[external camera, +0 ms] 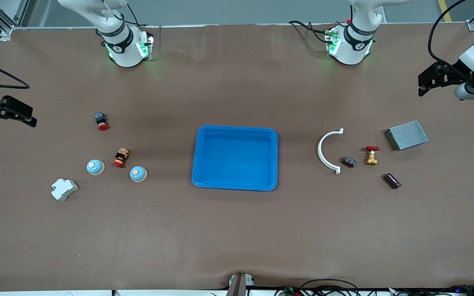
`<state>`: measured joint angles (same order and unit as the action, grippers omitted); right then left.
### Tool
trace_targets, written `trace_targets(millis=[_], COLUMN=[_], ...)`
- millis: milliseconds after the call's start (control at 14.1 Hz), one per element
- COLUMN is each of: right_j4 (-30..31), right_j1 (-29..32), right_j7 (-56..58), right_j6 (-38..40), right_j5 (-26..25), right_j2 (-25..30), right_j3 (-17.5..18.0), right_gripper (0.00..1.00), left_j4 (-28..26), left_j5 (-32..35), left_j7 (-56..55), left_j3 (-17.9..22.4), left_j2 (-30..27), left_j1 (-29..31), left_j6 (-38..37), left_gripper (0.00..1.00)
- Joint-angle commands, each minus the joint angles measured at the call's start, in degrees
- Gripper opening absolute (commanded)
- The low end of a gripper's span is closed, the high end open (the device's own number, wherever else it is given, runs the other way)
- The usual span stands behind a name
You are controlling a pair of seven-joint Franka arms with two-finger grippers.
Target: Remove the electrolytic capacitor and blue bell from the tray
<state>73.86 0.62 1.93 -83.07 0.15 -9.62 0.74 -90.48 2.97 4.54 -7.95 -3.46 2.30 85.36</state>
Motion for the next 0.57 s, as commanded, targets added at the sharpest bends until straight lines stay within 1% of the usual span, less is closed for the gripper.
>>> trace_targets(millis=[0,213,284,498], right_j4=[2.15,4.61,4.97,5.06], right_j1=[1.14,1.84,2.71,2.64], right_j7=[0.35,0.35,0.35,0.35], right_j6=[-0.78,-1.57,-1.74,-1.66], right_j5=[-0.59,-0.51,-0.33,-0.24], right_j2=[1.44,3.29,3.91,4.00], right_j3=[0.93,1.36,2.24,2.34], right_gripper=[1.00,1.00,1.00,1.00], left_j4=[0.65,0.22,0.21,0.13], left_j5=[-0.25,-0.25,-0.25,-0.25], left_j7=[1.79,1.79,1.79,1.79], left_j3=[-0.22,-0.22,-0.22,-0.22], left_j2=[-0.23,-0.41,-0.41,-0.41], left_j1=[0.25,0.25,0.25,0.25], left_j6=[-1.07,-1.16,-1.16,-1.16], left_gripper=[1.00,1.00,1.00,1.00])
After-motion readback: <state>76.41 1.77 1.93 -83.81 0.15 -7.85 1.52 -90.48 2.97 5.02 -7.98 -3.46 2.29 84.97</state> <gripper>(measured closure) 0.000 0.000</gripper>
